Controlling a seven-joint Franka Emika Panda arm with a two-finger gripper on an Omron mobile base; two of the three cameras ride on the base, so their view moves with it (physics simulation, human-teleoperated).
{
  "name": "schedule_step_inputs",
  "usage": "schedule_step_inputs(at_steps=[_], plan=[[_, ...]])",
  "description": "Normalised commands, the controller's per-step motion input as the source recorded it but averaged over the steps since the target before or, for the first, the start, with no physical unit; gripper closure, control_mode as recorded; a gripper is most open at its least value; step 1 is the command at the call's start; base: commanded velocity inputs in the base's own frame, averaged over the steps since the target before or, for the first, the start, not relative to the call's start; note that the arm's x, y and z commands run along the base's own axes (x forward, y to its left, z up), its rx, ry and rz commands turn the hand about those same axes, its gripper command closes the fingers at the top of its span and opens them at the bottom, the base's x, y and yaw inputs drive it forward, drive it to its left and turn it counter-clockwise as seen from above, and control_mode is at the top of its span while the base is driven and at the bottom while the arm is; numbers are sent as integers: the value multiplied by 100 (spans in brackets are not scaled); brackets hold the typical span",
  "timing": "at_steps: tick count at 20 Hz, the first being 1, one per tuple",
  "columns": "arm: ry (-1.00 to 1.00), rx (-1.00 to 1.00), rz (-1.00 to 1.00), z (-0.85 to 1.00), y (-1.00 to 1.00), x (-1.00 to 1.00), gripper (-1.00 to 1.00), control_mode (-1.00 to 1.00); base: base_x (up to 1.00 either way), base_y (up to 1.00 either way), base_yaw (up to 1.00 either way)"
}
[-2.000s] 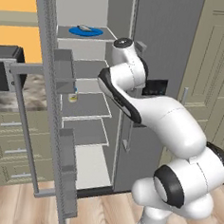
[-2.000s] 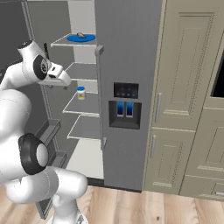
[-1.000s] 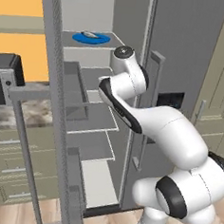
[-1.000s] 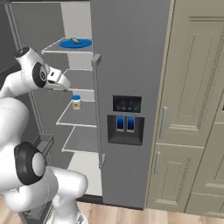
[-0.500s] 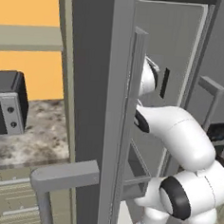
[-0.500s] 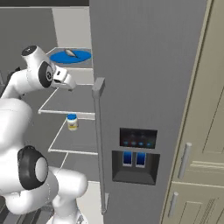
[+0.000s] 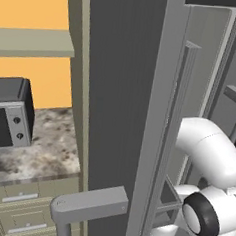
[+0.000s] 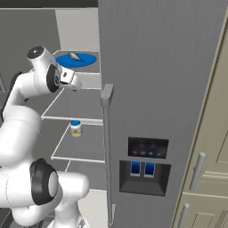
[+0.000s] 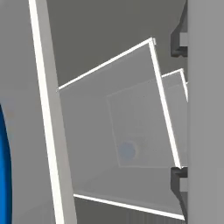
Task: Retrieve the fish from the fridge and place it on the saucepan with marinade on the stove.
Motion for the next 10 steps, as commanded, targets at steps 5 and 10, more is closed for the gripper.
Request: schedule_step_inputs(at_steps=[5, 10], plan=[[-6, 0, 18, 77, 2, 1, -100, -100, 0, 0, 0], [-7, 0, 25, 21, -3, 2, -100, -100, 0, 0, 0]])
